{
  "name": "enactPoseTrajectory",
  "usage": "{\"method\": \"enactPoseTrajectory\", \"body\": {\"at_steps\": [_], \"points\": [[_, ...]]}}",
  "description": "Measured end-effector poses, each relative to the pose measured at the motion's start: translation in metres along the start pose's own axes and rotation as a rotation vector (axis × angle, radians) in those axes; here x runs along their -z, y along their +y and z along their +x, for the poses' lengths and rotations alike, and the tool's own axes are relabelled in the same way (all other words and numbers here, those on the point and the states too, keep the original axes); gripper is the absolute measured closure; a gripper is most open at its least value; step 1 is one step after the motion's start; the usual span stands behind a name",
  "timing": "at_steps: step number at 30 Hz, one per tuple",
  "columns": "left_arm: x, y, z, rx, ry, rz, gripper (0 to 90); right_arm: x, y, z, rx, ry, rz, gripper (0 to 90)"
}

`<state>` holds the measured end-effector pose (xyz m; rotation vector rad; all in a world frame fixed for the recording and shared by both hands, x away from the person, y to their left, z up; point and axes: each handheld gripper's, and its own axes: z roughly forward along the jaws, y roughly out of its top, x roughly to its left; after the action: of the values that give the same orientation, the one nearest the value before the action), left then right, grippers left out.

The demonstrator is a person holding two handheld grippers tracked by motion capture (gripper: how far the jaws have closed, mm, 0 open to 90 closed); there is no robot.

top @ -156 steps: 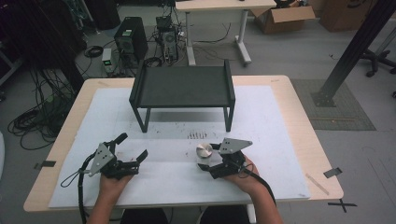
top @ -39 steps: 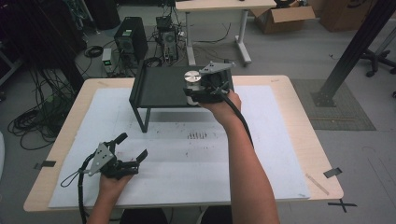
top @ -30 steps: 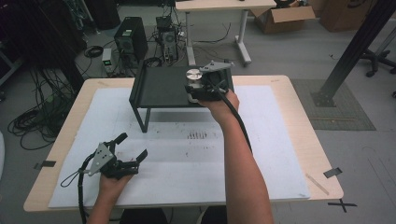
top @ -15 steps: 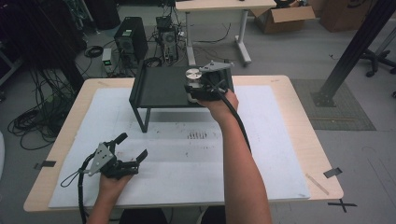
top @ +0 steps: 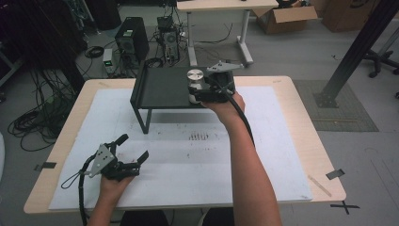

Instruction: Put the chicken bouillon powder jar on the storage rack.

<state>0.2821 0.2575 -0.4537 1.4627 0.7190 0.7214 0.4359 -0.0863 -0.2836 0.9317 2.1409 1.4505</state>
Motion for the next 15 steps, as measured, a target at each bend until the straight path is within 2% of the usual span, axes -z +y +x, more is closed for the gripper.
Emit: {"method": "enactPoseTrajectory", "body": {"at_steps": [10, 15], "points": [[0.0, 0.0, 0.0, 0.0, 0.002, -0.002, 0.2, 0.024, -0.008, 0.006, 0.018, 0.01, -0.054, 18.1], [0.0, 0.0, 0.0, 0.001, -0.001, 0.0, 0.2, 0.033, -0.015, 0.011, 0.03, 0.045, -0.09, 15.6]]}}
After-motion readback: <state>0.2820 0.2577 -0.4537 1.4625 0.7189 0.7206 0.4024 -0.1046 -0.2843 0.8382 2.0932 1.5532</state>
